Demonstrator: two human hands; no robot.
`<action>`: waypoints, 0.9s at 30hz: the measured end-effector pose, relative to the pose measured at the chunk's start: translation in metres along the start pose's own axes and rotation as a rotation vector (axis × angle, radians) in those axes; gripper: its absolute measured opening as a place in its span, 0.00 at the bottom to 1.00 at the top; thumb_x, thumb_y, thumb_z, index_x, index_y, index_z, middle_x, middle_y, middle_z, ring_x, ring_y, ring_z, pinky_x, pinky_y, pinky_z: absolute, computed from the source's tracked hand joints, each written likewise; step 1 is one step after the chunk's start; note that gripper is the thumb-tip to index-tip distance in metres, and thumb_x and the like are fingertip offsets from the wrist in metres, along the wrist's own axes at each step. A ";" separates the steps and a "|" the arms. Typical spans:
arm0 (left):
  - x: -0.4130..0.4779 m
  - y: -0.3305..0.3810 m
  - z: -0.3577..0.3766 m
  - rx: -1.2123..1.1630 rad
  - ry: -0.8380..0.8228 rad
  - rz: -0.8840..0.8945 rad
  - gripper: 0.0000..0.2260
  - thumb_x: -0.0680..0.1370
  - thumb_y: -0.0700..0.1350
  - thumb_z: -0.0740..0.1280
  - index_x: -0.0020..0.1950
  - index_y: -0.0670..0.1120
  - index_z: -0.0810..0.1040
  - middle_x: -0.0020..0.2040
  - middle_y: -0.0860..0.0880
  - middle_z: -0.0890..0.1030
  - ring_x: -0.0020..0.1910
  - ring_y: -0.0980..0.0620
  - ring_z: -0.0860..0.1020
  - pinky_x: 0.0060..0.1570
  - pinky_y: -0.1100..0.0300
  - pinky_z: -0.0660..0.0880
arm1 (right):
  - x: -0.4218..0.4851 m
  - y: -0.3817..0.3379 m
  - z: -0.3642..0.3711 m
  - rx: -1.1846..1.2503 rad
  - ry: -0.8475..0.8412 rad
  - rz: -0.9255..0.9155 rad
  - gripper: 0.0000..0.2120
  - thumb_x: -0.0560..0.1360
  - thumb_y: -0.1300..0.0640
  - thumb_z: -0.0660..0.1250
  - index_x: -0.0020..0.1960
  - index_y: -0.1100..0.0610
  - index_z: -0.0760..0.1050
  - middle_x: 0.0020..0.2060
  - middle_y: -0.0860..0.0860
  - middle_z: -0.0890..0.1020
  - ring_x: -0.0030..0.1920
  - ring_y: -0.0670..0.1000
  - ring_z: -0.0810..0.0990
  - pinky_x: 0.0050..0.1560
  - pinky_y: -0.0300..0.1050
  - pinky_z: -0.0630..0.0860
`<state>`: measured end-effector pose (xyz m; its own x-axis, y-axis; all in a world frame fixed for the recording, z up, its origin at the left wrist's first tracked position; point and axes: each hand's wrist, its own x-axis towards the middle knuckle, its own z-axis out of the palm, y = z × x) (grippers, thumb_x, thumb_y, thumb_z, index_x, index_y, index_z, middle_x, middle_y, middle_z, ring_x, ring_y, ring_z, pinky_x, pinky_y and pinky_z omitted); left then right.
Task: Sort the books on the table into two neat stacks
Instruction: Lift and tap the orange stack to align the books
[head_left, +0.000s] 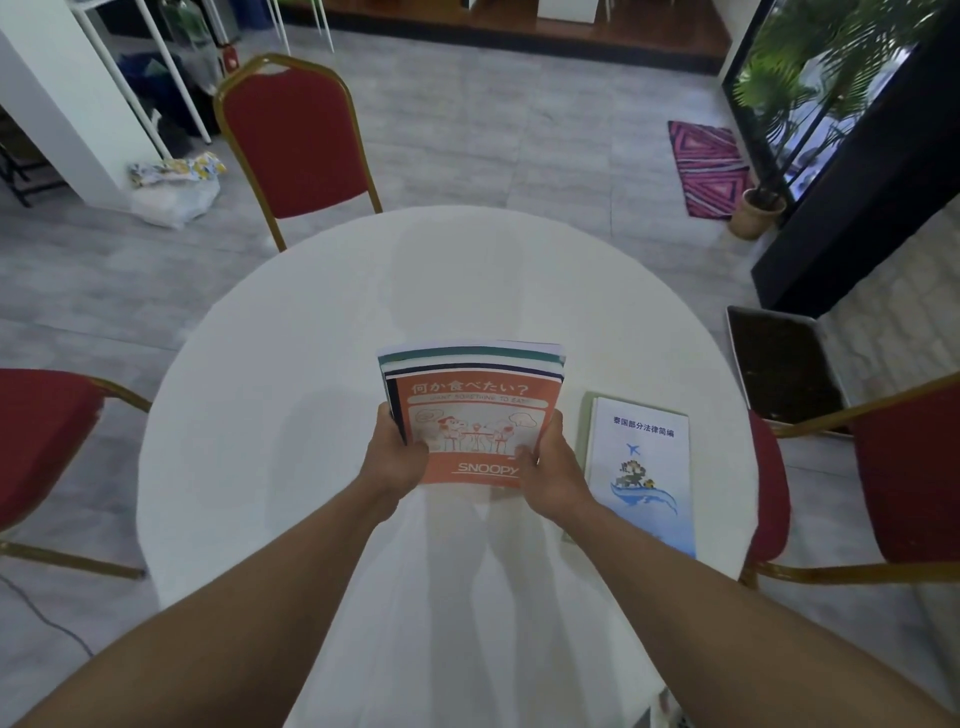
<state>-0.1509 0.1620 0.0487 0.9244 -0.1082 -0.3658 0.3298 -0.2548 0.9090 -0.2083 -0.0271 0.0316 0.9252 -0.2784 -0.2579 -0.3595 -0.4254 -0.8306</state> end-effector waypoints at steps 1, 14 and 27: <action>0.001 -0.001 -0.001 0.015 0.001 -0.001 0.23 0.76 0.29 0.60 0.66 0.50 0.68 0.60 0.50 0.78 0.58 0.46 0.78 0.50 0.45 0.82 | 0.001 0.001 -0.002 -0.009 0.001 -0.010 0.16 0.81 0.62 0.58 0.59 0.44 0.58 0.55 0.45 0.75 0.46 0.40 0.76 0.36 0.27 0.68; 0.002 -0.006 -0.013 0.247 -0.039 0.090 0.19 0.79 0.36 0.62 0.63 0.59 0.69 0.56 0.56 0.77 0.56 0.49 0.77 0.48 0.57 0.77 | 0.004 0.012 -0.006 -0.070 -0.027 -0.053 0.17 0.80 0.64 0.59 0.59 0.45 0.59 0.54 0.45 0.76 0.52 0.47 0.75 0.42 0.31 0.69; 0.009 -0.009 -0.018 0.306 -0.025 0.098 0.20 0.79 0.34 0.61 0.63 0.57 0.68 0.56 0.56 0.75 0.55 0.50 0.74 0.34 0.70 0.72 | 0.002 0.022 -0.005 -0.061 -0.014 -0.093 0.15 0.79 0.64 0.60 0.60 0.48 0.64 0.54 0.46 0.78 0.54 0.49 0.78 0.53 0.43 0.76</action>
<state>-0.1420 0.1802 0.0404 0.9427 -0.1695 -0.2874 0.1627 -0.5185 0.8394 -0.2146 -0.0413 0.0157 0.9565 -0.2233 -0.1879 -0.2779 -0.5011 -0.8196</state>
